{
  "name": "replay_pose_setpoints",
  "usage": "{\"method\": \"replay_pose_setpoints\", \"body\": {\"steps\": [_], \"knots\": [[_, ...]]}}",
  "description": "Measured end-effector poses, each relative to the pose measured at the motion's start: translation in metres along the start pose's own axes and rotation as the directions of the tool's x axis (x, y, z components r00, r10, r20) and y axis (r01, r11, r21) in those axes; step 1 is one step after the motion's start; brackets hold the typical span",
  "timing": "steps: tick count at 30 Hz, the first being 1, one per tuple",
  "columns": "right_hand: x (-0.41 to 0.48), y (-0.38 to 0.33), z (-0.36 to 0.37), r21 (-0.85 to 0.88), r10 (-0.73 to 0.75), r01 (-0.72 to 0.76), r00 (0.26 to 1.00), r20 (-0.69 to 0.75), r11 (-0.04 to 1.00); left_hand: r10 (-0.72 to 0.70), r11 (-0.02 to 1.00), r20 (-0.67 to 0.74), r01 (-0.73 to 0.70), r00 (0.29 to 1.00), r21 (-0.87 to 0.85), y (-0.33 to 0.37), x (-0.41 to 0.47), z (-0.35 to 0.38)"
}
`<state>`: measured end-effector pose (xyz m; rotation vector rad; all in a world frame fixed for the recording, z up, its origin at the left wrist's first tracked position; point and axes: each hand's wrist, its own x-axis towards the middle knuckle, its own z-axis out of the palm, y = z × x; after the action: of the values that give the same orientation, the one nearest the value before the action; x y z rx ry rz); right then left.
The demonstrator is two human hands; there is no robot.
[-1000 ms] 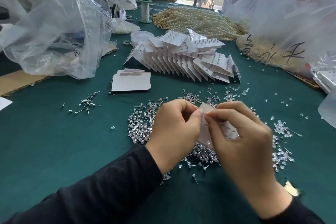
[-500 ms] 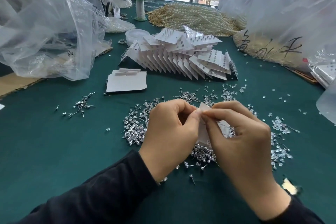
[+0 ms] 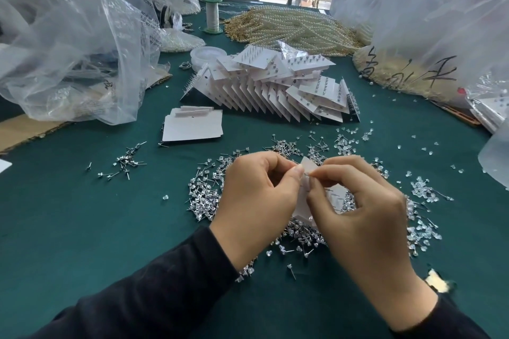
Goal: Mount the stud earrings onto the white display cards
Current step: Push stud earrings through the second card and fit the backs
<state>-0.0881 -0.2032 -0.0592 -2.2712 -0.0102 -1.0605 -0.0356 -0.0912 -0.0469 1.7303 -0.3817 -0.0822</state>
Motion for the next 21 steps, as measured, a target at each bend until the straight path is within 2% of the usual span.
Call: {"method": "replay_pose_setpoints", "body": {"steps": [11, 21], "knots": [[-0.0043, -0.0044, 0.0054, 0.002, 0.010, -0.009, 0.999, -0.046, 1.000, 0.049, 0.999, -0.026, -0.049, 0.998, 0.015, -0.0004, -0.0023, -0.0005], [-0.0027, -0.0065, 0.0022, 0.002, 0.002, -0.002, 0.997, -0.078, 1.000, 0.066, 0.994, -0.010, -0.067, 0.998, -0.090, 0.0022, -0.0042, -0.0010]]}}
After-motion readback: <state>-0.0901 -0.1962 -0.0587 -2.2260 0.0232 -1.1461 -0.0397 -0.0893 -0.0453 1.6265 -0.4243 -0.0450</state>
